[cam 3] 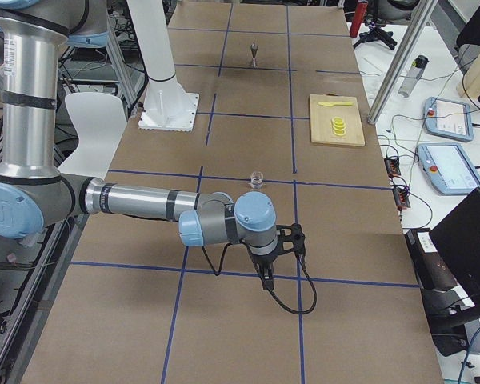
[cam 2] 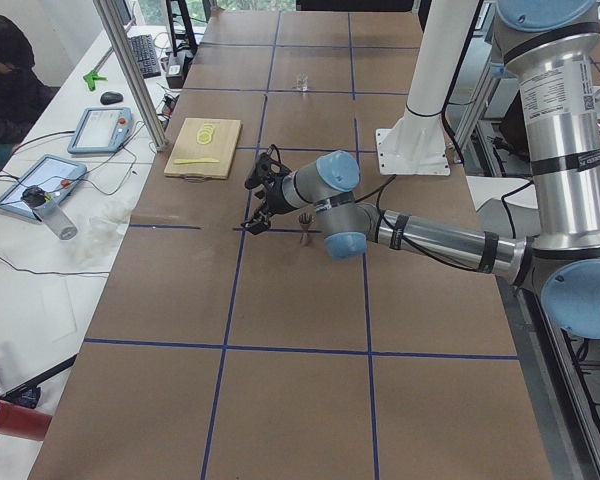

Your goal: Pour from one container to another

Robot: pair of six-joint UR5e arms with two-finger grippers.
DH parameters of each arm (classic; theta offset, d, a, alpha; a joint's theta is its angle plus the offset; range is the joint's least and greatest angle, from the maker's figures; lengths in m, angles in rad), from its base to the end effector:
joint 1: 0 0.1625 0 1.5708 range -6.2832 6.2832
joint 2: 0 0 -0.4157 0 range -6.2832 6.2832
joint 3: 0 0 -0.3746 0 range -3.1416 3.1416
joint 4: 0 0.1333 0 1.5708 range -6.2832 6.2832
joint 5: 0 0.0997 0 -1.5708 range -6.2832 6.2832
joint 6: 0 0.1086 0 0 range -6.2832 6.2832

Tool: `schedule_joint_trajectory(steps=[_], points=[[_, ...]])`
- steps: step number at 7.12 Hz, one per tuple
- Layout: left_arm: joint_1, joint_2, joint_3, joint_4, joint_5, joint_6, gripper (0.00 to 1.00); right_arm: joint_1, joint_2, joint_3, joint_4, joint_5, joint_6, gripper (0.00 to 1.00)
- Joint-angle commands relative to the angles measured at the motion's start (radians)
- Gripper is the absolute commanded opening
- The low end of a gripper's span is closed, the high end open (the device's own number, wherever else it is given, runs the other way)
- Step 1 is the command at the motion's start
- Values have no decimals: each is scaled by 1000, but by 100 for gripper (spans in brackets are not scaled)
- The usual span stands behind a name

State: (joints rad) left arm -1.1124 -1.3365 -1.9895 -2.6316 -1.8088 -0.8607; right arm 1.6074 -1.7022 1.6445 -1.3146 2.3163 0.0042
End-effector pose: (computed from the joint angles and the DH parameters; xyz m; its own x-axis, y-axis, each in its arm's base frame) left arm 0.0820 -0.4096 0.4374 0.6110 0.1934 -0.7676 0.4936 0.6650 0.5605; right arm 0.0754 -0.4305 0.6548 0.7390 -0.1027 0.6658 -0.0390 0.9801 0.1944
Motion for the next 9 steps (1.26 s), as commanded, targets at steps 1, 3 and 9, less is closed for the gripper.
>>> schedule_joint_trajectory(steps=[1,3,9], points=[[182,10,-28,-1,400,-171,100,0,-2,6,0,0,0,100],[258,57,-26,-106,694,-259,100,0,-7,14,0,0,0,100],[532,89,70,-394,1249,-268,100,2,-8,9,0,40,0,100]])
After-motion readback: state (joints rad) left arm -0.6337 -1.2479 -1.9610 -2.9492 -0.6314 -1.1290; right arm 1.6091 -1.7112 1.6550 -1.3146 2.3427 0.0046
